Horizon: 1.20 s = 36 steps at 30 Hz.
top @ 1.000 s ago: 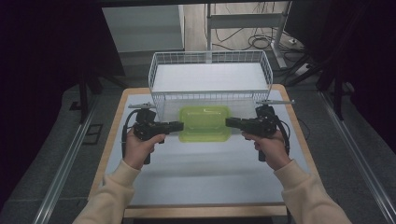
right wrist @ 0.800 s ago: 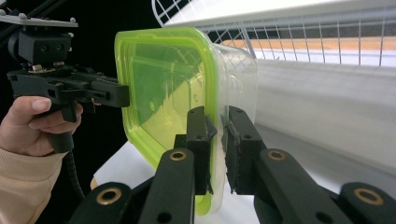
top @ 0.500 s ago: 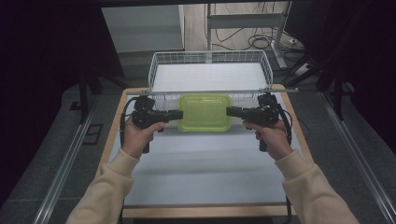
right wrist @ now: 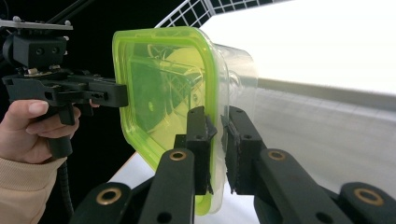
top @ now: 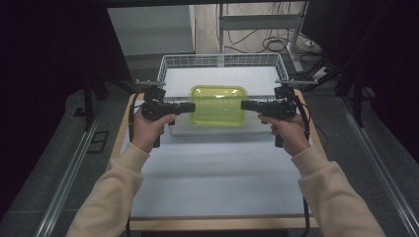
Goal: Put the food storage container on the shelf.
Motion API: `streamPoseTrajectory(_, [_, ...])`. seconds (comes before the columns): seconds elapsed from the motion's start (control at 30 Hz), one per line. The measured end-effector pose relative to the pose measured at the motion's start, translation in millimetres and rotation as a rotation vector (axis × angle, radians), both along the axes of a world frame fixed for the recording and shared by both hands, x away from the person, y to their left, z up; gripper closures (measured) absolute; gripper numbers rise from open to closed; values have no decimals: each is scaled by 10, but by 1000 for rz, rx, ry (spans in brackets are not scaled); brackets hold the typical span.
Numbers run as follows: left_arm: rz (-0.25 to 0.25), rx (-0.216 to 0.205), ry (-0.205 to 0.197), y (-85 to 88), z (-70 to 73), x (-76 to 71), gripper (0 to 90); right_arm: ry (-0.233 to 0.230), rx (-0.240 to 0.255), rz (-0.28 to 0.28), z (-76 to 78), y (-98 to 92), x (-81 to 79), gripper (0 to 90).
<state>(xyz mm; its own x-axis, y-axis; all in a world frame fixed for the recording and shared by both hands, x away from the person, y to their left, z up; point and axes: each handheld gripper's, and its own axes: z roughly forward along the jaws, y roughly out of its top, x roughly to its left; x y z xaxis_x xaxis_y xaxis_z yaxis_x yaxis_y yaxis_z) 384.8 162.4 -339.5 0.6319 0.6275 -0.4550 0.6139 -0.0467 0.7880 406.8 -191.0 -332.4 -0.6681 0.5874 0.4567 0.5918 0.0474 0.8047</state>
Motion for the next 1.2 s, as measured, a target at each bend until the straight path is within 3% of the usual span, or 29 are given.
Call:
streamPoseTrajectory(0.13, [-2, 3, -5, 5, 68, 99, 811, -23, -10, -6, 115, 11, 93, 811])
streamPoseTrajectory(0.63, [-1, -18, 9, 7, 205, 517, 810, -14, -22, -33, 304, 25, 424, 811])
streamPoseTrajectory(0.83, [7, -2, 14, -11, 256, 677, 808, -10, -31, -52, 383, 34, 561, 811])
streamPoseTrajectory(1.2, [36, 16, 69, -54, 130, 953, 803, 24, -68, -89, 330, 64, 825, 807])
